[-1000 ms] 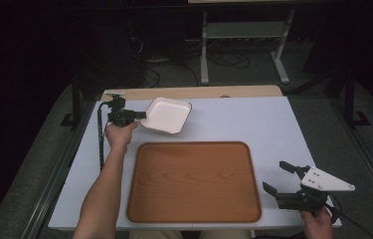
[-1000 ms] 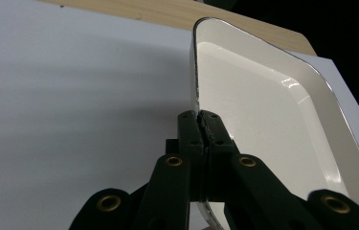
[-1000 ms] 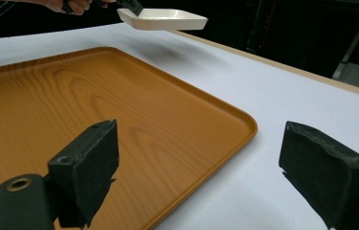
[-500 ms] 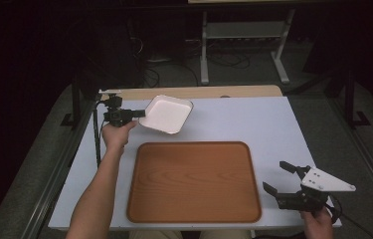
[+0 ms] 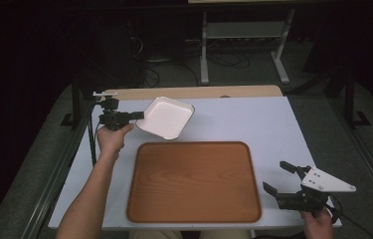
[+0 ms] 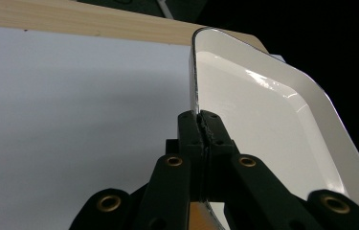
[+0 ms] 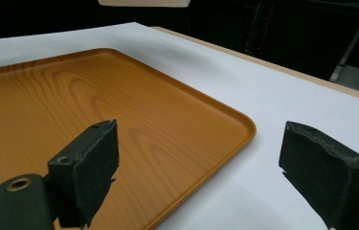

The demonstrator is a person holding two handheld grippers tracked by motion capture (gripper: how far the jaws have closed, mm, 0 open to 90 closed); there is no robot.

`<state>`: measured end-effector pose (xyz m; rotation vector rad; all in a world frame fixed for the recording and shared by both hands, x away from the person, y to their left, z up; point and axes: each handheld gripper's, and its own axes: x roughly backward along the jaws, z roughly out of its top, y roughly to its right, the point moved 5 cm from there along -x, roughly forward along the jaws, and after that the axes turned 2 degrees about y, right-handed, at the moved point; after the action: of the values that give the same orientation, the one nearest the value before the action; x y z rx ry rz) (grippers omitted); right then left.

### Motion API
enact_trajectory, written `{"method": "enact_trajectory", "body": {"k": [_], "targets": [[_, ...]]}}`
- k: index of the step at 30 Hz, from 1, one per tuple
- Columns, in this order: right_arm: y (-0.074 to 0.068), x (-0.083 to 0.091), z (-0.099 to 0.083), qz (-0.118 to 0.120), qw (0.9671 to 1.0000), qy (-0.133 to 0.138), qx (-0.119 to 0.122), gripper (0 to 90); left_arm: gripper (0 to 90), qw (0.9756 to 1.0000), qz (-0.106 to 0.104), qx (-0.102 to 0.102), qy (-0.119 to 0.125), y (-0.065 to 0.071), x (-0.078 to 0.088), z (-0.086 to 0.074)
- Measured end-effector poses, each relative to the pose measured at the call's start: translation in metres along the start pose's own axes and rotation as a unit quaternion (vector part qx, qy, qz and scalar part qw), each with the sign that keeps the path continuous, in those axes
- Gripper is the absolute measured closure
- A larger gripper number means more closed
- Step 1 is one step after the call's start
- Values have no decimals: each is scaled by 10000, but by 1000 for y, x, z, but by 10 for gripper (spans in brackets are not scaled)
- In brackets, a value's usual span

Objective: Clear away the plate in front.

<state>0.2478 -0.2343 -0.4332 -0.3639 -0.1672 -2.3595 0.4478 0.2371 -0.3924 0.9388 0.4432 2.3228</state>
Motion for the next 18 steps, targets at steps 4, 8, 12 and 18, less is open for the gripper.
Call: {"method": "enact_trajectory", "body": {"k": [4,8,12,18], "targets": [[0,0,0,0,10000,-2,2,125,890,9999,-54,-94,-41,5,4,-6],[0,0,0,3,10000,0,6,125,890,9997,-155,-175,-67,12,7,-12],[-1,0,0,6,10000,-8,8,125,890,9992,-228,-282,-147,17,8,-19],[-1,0,0,9,10000,-9,9,125,890,9986,-330,-355,-214,24,7,-34]]}}
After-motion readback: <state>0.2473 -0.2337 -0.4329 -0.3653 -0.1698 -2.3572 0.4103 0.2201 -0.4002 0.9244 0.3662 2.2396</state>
